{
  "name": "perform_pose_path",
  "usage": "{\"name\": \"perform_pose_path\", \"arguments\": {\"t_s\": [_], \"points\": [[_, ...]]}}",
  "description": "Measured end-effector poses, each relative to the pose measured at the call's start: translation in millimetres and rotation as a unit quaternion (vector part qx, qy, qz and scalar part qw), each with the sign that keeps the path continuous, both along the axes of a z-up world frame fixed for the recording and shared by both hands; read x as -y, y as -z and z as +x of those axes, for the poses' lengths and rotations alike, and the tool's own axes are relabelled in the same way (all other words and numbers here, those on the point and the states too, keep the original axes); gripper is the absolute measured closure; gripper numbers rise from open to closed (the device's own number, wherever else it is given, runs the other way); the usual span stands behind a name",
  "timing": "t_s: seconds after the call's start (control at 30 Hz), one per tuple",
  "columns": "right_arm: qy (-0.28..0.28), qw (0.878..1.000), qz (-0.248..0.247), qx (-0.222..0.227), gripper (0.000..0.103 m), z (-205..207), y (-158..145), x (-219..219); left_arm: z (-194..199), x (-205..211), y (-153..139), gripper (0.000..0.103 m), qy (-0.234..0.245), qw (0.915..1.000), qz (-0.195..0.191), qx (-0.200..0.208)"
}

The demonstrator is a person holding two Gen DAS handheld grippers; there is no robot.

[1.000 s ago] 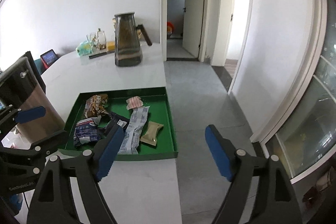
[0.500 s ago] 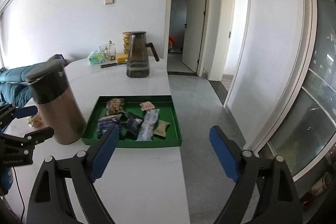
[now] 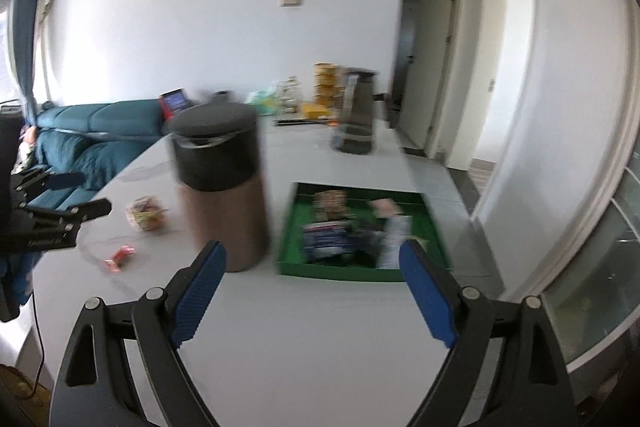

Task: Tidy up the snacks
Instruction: 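Move both open tools back toward the red bar and candy bag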

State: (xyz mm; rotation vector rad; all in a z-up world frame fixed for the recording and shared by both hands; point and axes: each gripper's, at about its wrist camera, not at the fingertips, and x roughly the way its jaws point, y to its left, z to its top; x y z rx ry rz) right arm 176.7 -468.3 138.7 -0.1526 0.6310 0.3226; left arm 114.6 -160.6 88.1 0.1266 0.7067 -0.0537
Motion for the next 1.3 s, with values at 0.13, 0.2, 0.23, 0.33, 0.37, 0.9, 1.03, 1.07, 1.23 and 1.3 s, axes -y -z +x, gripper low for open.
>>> {"name": "perform_pose_path", "arguments": {"t_s": [0.13,0.2,0.23,0.33,0.37,0.9,1.03,1.07,1.23,1.3], "points": [[-0.042,0.999,-0.002,-0.025,0.0,-9.6,15.8,-65.0,-1.3,-71.5,16.5,0.031,-0.041,0.999,0.008,-0.018],[-0.061,0.997,-0.006,-0.039,0.0,-13.6,26.3,-94.6,0.5,-105.1,26.6,0.031,-0.063,0.9975,0.008,-0.031],[-0.073,0.996,-0.004,-0.048,0.0,-14.3,32.5,-110.7,0.6,-120.9,31.8,0.031,-0.072,0.9967,0.009,-0.037],[-0.096,0.993,0.001,-0.069,0.0,-15.9,47.2,-149.0,1.5,-159.6,45.8,0.031,-0.096,0.994,0.004,-0.052],[-0.103,0.992,0.001,-0.075,0.0,-15.7,52.7,-162.5,3.0,-169.9,50.2,0.031,-0.102,0.9932,0.0,-0.056],[-0.113,0.974,0.022,-0.195,0.0,7.5,164.5,-298.4,30.9,-211.0,102.6,0.031,-0.074,0.9912,-0.032,-0.106],[-0.089,0.974,0.032,-0.208,0.0,17.9,181.4,-309.6,48.0,-204.5,102.5,0.031,-0.048,0.9924,-0.042,-0.104],[-0.083,0.974,0.032,-0.208,0.0,20.1,184.2,-312.2,54.4,-202.3,101.6,0.031,-0.039,0.9923,-0.05,-0.106],[-0.07,0.974,0.044,-0.209,0.0,24.2,194.6,-323.3,94.6,-186.9,96.1,0.031,0.003,0.9891,-0.087,-0.119],[-0.067,0.975,0.043,-0.208,0.0,24.1,196.4,-326.7,110.3,-178.2,94.8,0.031,0.019,0.9883,-0.09,-0.121]]}}
